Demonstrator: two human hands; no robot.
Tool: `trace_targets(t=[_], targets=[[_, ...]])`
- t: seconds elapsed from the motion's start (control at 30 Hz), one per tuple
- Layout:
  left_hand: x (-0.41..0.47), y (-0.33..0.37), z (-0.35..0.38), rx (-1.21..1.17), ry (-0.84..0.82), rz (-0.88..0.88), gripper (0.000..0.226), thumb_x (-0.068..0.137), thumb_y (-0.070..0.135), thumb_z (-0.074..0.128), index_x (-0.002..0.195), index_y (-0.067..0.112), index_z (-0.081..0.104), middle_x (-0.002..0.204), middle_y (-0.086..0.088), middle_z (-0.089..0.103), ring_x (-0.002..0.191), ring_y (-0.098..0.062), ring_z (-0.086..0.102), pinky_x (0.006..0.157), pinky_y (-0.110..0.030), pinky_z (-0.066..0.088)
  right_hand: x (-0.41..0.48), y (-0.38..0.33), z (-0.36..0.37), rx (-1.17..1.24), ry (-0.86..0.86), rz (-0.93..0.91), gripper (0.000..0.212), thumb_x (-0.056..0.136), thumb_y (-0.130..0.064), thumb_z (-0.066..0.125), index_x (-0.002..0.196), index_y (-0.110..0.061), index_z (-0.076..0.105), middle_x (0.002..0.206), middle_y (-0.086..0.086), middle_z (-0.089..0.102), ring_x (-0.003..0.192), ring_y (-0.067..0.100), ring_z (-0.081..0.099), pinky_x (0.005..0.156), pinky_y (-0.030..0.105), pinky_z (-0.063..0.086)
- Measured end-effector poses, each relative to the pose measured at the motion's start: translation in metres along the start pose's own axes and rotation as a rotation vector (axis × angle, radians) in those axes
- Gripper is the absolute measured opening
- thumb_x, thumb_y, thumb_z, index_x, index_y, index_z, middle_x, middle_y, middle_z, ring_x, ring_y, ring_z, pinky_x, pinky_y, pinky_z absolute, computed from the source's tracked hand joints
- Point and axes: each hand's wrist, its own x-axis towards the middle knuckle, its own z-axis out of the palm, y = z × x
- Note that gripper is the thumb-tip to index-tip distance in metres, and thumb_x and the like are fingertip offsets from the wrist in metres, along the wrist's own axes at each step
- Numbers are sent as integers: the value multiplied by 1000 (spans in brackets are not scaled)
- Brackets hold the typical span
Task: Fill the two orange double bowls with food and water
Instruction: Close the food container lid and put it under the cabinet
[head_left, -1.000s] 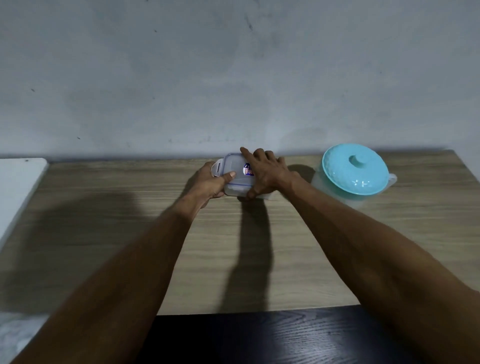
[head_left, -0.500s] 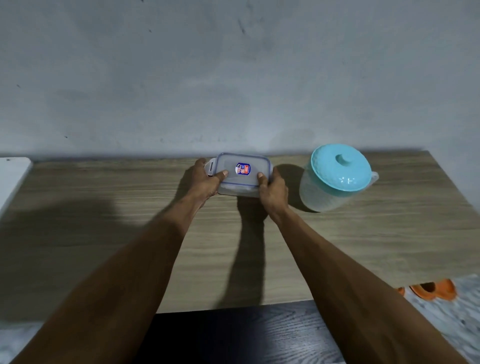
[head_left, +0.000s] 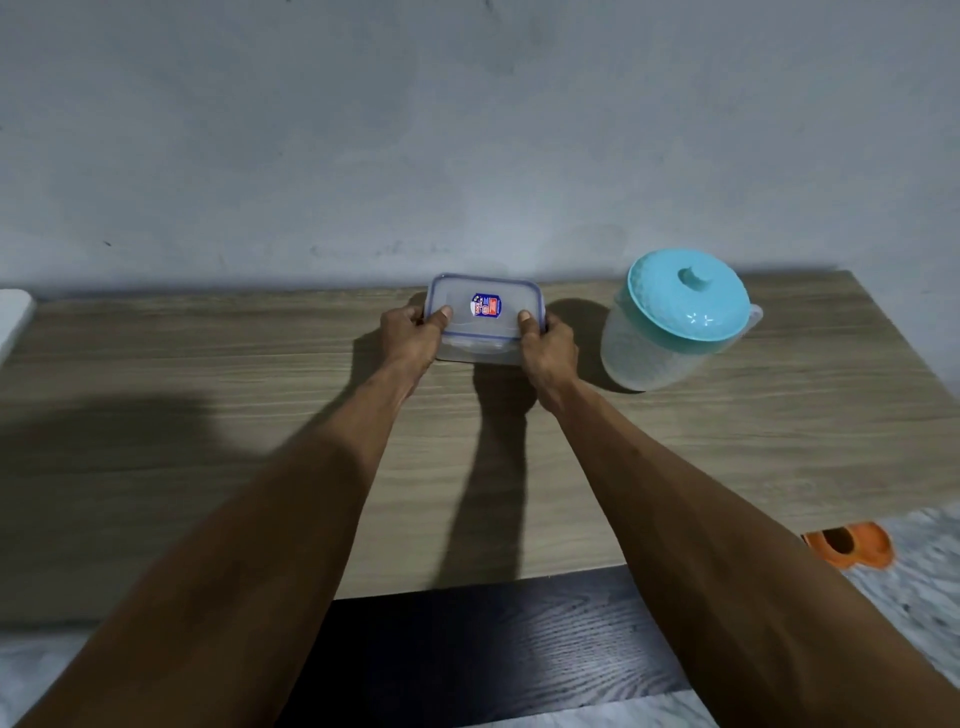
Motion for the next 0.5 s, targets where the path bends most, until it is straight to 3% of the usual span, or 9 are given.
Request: trace_targets(t=[0.17, 0.33, 0.5], targets=[[-7, -1, 0, -83, -35, -24, 26, 91, 18, 67, 112, 3, 67, 94, -5, 64, 82, -16, 59, 82, -33, 54, -7, -2, -6, 13, -31, 40, 39, 97, -34, 54, 125, -8, 61, 124, 16, 66, 117, 33, 60, 102, 41, 47], [-30, -7, -8, -69, -29, -19, 22, 91, 18, 66, 108, 6, 68, 96, -11, 68, 57, -6, 53, 48, -15, 45, -31, -1, -18, 23, -21, 30, 37, 98, -30, 54, 127, -7, 61, 126, 15, 65, 117, 33, 60, 101, 37, 47], [-69, -5, -23, -80, 39, -28, 31, 85, 28, 72, 105, 4, 72, 110, -25, 70, 72, -14, 55, 71, -28, 47, -68, -9, -42, 53, -30, 9, 36, 98, -28, 54, 126, -6, 61, 126, 15, 65, 117, 32, 59, 99, 36, 46]])
